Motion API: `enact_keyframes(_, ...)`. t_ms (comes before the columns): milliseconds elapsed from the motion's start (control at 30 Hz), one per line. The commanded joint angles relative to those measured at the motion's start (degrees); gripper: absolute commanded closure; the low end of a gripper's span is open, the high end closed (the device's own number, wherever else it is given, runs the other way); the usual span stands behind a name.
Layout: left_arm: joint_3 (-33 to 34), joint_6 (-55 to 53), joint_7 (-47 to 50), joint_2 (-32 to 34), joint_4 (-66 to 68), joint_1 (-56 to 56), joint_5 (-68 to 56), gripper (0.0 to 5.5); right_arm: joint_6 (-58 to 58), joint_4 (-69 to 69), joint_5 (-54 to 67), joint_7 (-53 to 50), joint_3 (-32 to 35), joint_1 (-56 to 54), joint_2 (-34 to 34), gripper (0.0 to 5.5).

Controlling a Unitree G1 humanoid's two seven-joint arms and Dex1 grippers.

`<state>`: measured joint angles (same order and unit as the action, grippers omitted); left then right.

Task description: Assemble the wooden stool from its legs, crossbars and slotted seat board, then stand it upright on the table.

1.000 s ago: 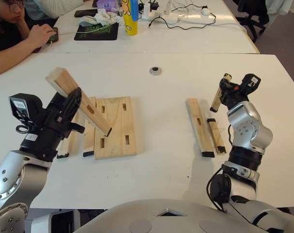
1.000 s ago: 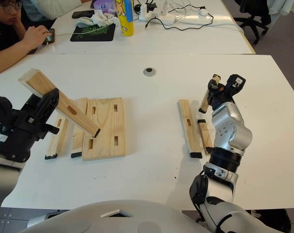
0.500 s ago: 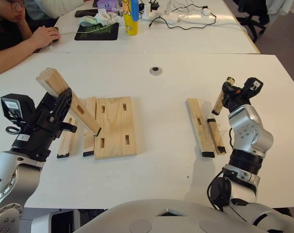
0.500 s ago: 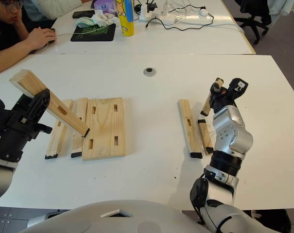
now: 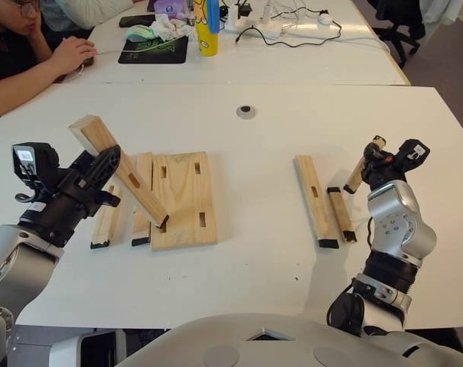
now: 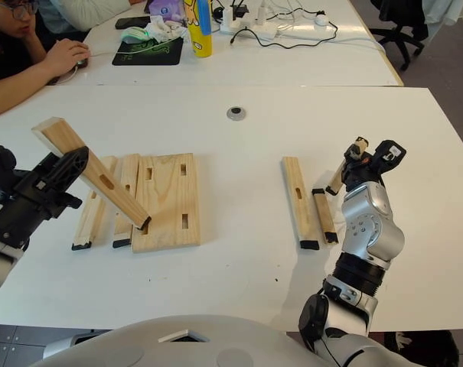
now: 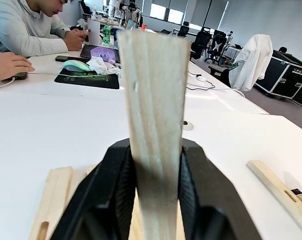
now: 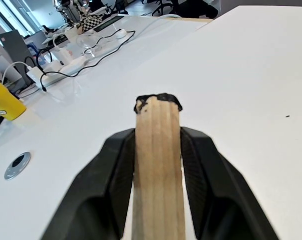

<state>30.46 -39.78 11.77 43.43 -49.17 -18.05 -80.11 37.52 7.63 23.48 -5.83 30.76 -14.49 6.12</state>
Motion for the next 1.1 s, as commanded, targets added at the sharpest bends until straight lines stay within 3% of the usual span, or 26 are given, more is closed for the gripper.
enact_keyframes(33,-1.56,-1.01,0.73,1.58,0.49,-0.23,0.75,4.46,-0.16,1.32,1.01,-0.81,-0.12,0.40,-0.13,4.20)
enact_keyframes(333,-2.06,-2.47,-2.19,2.72,1.99,-5.87,10.74,4.46,0.30,1.80,0.96,-1.00,-0.62,0.12,-0.01,4.20)
enact_keyframes(667,-13.69,9.42,-9.75,-5.11,7.63,-8.69,33.91,4.46,0.14,0.22,0.83,-0.36,-3.15,-2.69,0.28,4.20)
enact_keyframes(933,-23.95,20.92,-17.60,-10.45,20.94,-3.00,48.00,4.46,0.58,-2.47,0.62,0.45,-5.57,-6.13,0.93,4.20)
enact_keyframes(1100,-26.89,26.62,-18.57,-13.96,26.30,-1.67,53.14,4.46,0.69,-5.55,0.43,1.70,-6.95,-9.33,1.93,4.20)
